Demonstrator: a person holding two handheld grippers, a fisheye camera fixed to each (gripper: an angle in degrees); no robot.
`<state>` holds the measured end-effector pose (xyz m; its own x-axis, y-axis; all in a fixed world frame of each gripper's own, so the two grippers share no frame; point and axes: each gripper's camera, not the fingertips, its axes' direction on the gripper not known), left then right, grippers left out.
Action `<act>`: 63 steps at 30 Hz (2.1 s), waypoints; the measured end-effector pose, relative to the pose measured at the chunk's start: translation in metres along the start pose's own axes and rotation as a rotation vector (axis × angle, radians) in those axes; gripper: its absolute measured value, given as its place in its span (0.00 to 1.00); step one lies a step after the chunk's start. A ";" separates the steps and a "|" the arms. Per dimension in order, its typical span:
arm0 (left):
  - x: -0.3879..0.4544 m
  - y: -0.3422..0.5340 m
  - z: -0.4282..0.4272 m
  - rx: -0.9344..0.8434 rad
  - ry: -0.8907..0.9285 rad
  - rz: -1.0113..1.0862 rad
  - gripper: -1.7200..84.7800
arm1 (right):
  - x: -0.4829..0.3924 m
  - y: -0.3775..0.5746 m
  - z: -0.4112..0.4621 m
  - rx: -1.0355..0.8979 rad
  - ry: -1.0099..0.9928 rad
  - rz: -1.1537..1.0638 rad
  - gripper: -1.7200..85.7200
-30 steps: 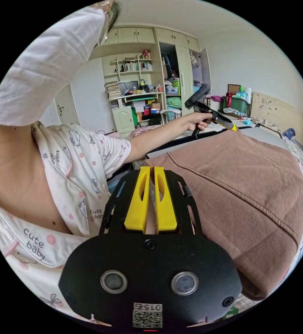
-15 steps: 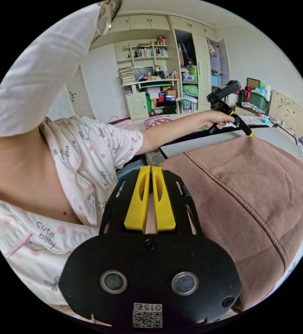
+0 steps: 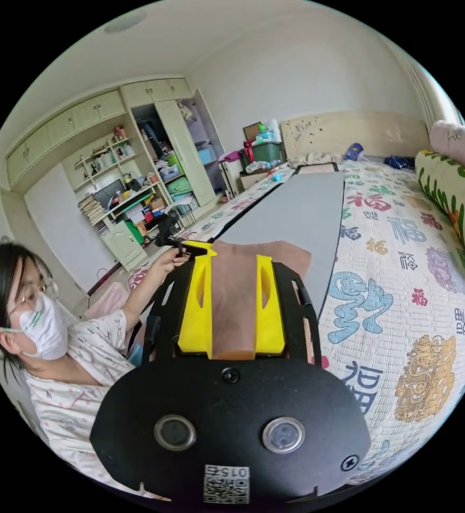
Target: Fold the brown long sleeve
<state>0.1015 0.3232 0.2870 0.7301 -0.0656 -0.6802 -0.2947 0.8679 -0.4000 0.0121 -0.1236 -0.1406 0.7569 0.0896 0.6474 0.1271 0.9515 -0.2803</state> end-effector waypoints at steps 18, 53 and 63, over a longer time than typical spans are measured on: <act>-0.117 0.029 0.052 -0.003 0.141 -0.026 0.20 | 0.050 -0.137 0.166 -0.276 -0.030 0.209 0.18; 0.000 0.266 -0.390 0.530 -0.021 0.472 0.09 | -0.401 -0.047 -0.133 0.302 -0.026 -0.383 0.11; 0.148 0.429 -0.623 0.703 -0.372 0.558 0.09 | -0.538 -0.012 -0.190 0.459 -0.227 -0.582 0.11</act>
<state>-0.3008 0.3785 -0.3683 0.7810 0.4993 -0.3751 -0.3097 0.8312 0.4617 -0.2755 -0.2389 -0.6202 0.4936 -0.4514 0.7434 0.1486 0.8860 0.4393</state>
